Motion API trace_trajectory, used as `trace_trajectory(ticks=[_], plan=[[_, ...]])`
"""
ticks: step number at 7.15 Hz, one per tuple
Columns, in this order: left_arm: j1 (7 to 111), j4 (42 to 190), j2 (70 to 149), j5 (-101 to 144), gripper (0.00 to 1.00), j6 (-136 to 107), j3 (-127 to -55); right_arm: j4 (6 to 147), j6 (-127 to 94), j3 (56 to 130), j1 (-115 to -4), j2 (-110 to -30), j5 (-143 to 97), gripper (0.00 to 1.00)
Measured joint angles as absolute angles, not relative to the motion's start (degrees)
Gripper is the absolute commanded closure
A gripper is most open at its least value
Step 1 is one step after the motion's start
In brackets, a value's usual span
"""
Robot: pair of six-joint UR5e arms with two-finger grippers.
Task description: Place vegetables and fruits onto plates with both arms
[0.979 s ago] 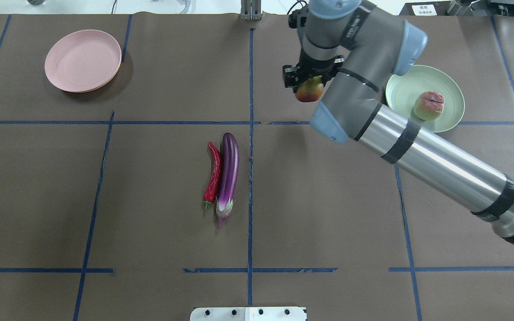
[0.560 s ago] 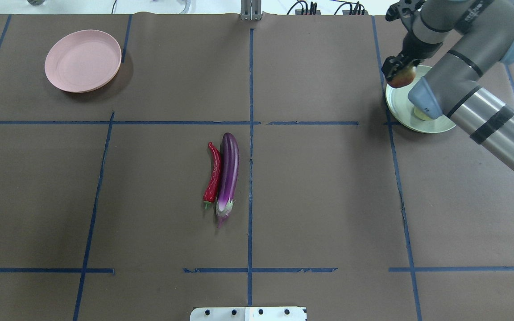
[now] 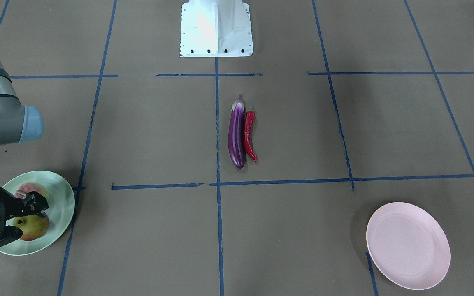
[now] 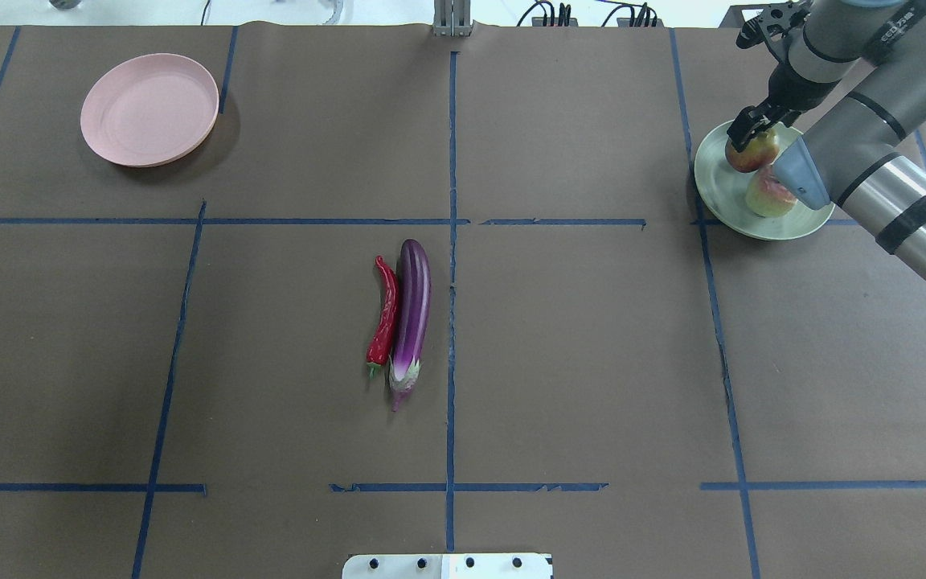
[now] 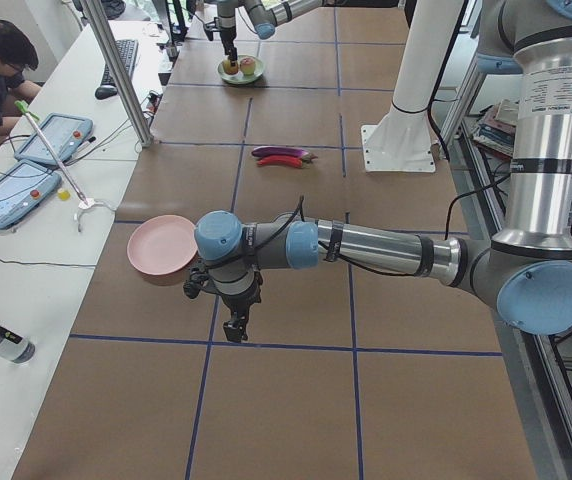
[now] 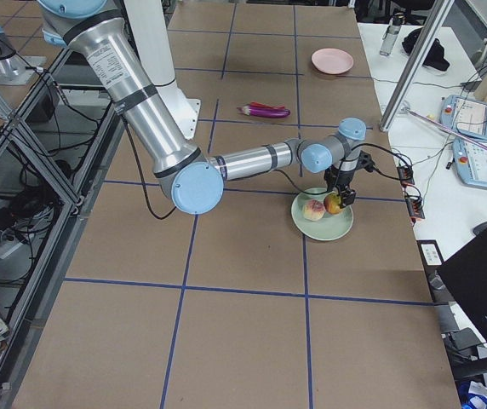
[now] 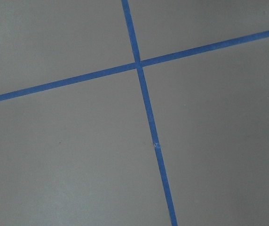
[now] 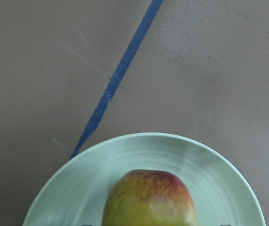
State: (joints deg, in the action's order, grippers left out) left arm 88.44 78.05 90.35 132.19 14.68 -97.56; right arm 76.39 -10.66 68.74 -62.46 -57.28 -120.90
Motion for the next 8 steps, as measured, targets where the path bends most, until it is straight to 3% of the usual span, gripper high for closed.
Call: trace_trajectory(ticks=[5,8], plan=[[87.6,79.2,90.9,131.7,0.00,14.8,-98.3,81.7,-8.2,70.3,-73.2,-60.0,-126.9,0.00],[87.0,91.2,92.5,132.0,0.00,14.5,-97.3,82.9,-5.7,80.8,-82.2,-75.9,-131.4,0.00]])
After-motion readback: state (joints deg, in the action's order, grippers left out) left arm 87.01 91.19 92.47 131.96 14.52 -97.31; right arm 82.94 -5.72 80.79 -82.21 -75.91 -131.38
